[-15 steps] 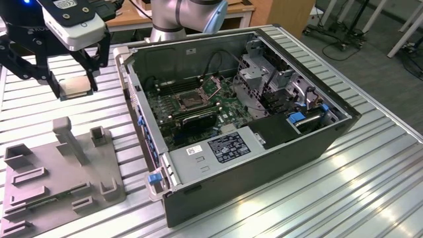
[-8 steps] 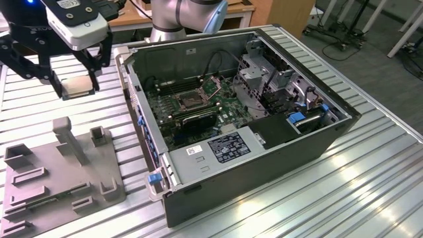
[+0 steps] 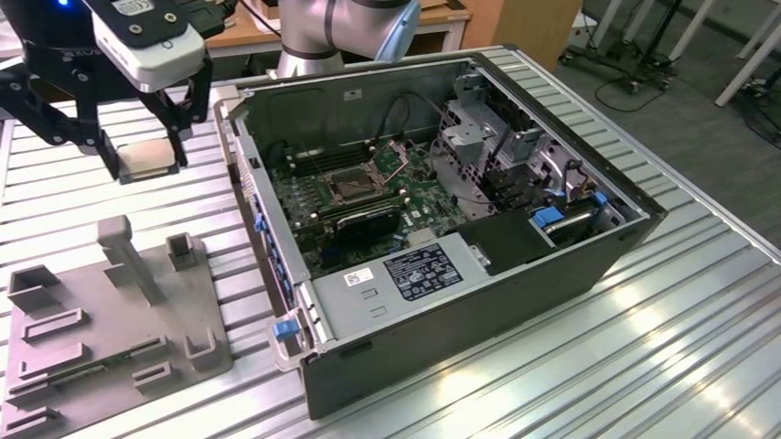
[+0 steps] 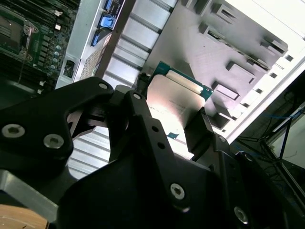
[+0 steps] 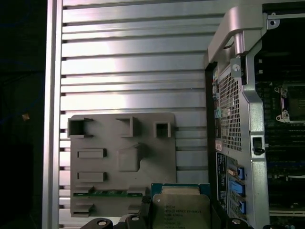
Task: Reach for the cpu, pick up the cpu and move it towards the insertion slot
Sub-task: 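Pick up the cpu and move it towards the insertion slot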
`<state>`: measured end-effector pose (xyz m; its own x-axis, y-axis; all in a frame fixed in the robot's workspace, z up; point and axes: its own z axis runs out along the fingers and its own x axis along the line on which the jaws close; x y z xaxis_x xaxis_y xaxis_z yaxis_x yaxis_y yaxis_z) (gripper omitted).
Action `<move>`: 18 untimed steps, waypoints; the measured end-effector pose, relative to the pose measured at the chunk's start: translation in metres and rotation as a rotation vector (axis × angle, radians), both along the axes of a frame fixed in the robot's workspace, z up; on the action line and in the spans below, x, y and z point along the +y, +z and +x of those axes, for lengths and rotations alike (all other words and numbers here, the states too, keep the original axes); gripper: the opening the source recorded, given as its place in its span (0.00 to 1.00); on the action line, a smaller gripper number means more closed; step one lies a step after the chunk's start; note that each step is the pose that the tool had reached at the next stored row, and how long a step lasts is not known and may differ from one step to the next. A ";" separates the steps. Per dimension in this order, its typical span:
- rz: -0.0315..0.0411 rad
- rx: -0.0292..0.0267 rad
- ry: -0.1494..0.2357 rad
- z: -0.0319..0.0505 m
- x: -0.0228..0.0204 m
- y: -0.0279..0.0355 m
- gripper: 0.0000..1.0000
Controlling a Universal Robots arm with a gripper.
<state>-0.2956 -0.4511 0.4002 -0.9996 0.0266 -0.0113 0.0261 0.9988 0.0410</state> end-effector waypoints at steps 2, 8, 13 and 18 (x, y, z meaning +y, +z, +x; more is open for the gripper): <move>-0.0001 0.0000 0.000 0.0010 0.0000 0.0001 0.55; 0.0000 0.0000 0.000 0.0040 0.0000 0.0000 0.55; -0.0001 0.0000 0.000 0.0061 0.0000 0.0000 0.55; -0.0001 0.0000 0.000 0.0078 0.0000 0.0000 0.55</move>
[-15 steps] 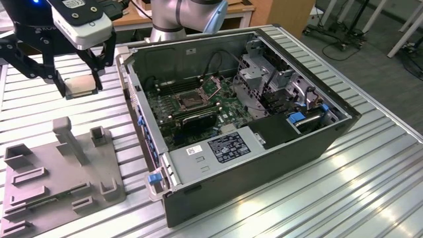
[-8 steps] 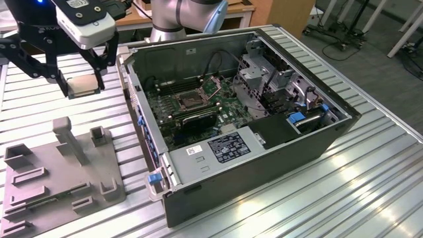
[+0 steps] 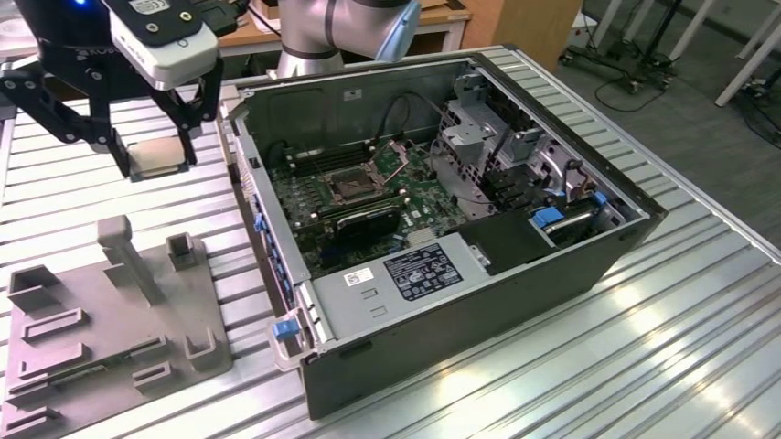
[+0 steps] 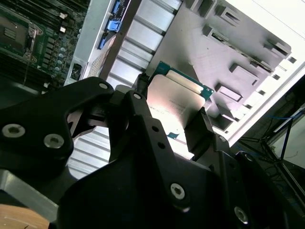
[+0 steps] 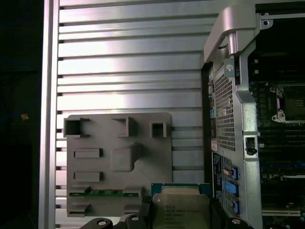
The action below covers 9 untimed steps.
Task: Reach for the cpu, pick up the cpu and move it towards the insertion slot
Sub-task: 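Pick up the cpu and move it towards the insertion slot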
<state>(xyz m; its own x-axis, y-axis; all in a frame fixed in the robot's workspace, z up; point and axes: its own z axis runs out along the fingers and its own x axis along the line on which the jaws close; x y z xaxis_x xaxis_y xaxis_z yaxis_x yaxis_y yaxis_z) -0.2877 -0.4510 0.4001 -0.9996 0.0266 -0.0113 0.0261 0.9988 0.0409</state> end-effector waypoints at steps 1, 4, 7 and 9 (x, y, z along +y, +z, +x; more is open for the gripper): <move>0.0000 0.0000 0.000 0.0003 0.0000 0.0000 0.55; 0.0000 0.0000 0.000 0.0015 0.0000 0.0000 0.55; 0.0000 -0.0001 0.000 0.0025 0.0000 0.0000 0.55; 0.0000 -0.0001 0.000 0.0032 0.0000 -0.0001 0.55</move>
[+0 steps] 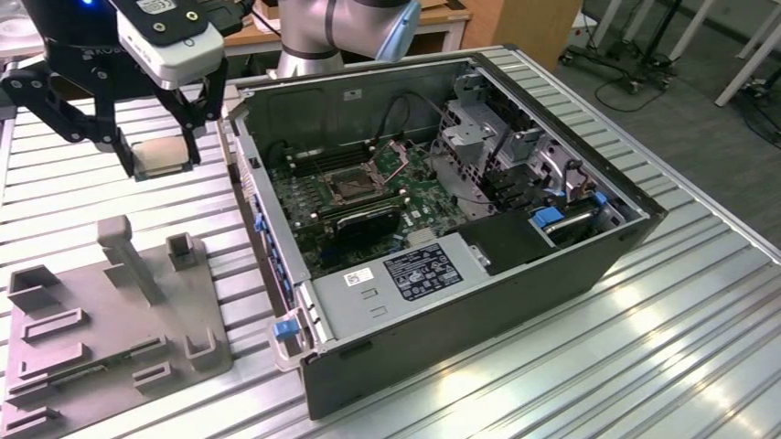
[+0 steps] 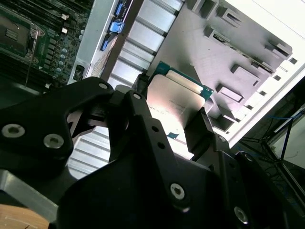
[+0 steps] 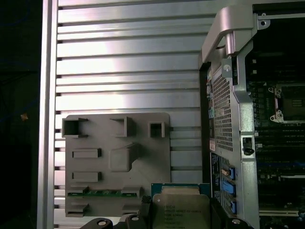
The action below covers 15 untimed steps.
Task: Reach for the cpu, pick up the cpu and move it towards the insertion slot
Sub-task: 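Pick up the cpu and move it towards the insertion slot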
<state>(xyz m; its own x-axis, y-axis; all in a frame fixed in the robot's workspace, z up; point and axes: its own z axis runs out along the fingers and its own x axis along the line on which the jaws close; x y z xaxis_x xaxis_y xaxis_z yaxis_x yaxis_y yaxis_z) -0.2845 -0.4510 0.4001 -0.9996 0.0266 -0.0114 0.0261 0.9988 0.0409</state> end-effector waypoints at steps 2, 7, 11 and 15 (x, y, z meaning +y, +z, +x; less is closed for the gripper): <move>0.0000 0.0001 0.000 0.0006 0.0000 0.0000 0.55; 0.0000 0.0001 0.000 0.0020 0.0000 0.0000 0.55; 0.0000 0.0001 0.000 0.0031 0.0000 0.0000 0.55; 0.0000 0.0001 0.000 0.0042 0.0000 -0.0001 0.55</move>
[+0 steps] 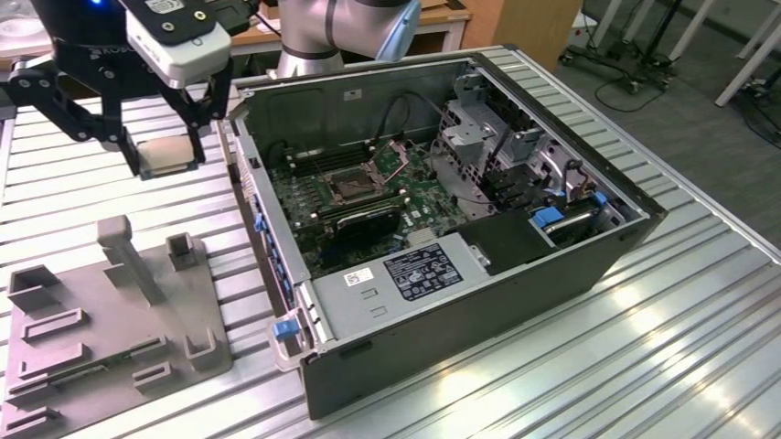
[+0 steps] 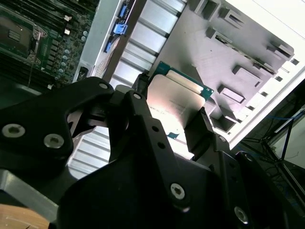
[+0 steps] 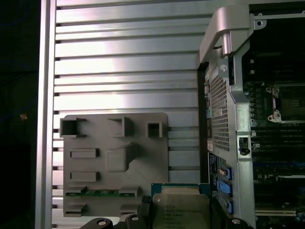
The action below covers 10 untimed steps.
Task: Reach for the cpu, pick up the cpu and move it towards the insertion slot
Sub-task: 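Pick up the cpu and move it towards the insertion slot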
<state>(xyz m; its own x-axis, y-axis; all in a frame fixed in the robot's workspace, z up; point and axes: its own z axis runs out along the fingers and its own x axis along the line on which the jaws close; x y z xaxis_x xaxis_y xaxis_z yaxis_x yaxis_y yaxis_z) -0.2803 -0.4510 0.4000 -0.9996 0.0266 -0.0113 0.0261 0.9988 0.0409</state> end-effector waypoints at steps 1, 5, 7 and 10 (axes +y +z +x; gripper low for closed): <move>0.0000 0.0000 0.000 0.0002 0.0000 0.0000 0.55; 0.0000 0.0000 0.000 0.0014 0.0000 0.0000 0.55; -0.0001 0.0000 0.000 0.0020 0.0000 0.0000 0.55; 0.0000 0.0000 0.000 0.0030 0.0000 -0.0001 0.55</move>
<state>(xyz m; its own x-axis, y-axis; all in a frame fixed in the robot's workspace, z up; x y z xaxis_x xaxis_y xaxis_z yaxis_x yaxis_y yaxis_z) -0.2773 -0.4510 0.3999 -0.9996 0.0266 -0.0113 0.0261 0.9988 0.0409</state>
